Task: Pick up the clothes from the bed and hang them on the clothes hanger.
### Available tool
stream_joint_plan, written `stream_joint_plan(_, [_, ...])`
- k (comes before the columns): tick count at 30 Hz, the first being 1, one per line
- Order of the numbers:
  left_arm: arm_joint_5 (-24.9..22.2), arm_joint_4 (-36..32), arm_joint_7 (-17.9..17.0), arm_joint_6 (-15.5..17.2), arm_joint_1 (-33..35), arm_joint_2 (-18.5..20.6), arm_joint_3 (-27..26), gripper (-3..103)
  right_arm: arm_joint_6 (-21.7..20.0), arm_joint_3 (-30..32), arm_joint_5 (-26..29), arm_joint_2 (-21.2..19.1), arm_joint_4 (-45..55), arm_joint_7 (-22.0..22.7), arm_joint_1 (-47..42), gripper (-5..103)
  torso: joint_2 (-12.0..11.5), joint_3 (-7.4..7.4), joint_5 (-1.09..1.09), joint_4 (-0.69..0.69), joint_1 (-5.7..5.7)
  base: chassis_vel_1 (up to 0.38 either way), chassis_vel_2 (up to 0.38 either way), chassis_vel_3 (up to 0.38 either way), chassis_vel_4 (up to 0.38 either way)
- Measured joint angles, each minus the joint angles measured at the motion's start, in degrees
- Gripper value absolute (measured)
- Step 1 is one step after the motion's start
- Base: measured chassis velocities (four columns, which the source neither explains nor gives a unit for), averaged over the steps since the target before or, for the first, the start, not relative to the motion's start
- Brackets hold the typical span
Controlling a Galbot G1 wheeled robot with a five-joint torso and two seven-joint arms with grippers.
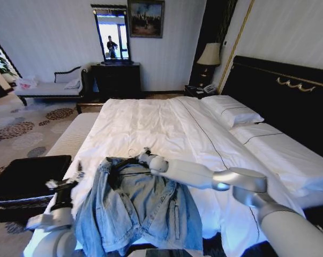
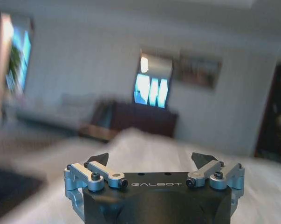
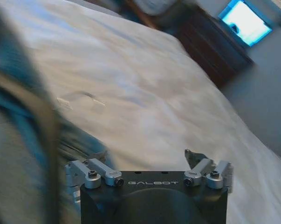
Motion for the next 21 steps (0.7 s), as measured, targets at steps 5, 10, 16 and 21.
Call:
stream_joint_plan(5, [-3.3, 2.0, -4.8, 8.3, -2.5, 1.3, 4.6, 100, 0.9, 3.5, 6.8, -6.1, 6.6, 4.5, -0.7, 99, 0.0, 0.0, 0.02, -0.02, 0.01, 0.0, 0.0, 0.0, 0.0])
stream_joint_plan(10, [-1.1, 4.5, -7.9, 11.8, -3.3, 0.6, 12.2, 100, 1.8, 10.3, 12.9, -14.0, 16.2, 7.6, -4.7, 100, 0.0, 0.0, 0.01, 0.06, 0.0, 0.0, 0.0, 0.0, 0.0])
stream_joint_plan(16, [1.1, 6.7, -11.5, 13.4, -3.3, -1.2, 16.6, 100, 2.3, 20.0, 11.1, -21.7, 21.4, 7.1, -13.2, 100, 0.0, 0.0, 0.02, 0.03, -0.01, 0.0, 0.0, 0.0, 0.0])
stream_joint_plan(21, [1.2, 5.9, -15.7, 15.5, -2.0, -2.6, 16.6, 100, 3.5, 28.0, 7.4, -26.4, 23.3, 4.8, -22.6, 100, 0.0, 0.0, 0.02, 0.02, -0.01, 0.0, 0.0, 0.0, 0.0])
